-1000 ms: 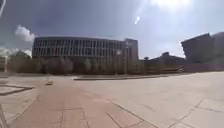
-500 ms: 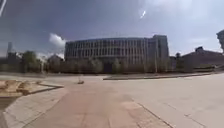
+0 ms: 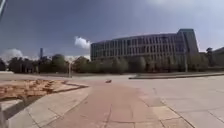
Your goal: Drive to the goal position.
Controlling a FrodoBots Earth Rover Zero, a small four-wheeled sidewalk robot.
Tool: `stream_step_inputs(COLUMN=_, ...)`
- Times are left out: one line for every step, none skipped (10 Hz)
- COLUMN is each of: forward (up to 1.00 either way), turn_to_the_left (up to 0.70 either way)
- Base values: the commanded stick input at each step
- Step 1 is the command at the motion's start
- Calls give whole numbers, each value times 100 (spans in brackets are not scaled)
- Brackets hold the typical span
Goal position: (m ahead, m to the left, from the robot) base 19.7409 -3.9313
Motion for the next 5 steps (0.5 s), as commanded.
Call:
stream_step_inputs(forward=70, turn_to_the_left=6)
stream_step_inputs(forward=70, turn_to_the_left=6)
stream_step_inputs(forward=70, turn_to_the_left=6)
stream_step_inputs(forward=70, turn_to_the_left=6)
stream_step_inputs(forward=70, turn_to_the_left=6)
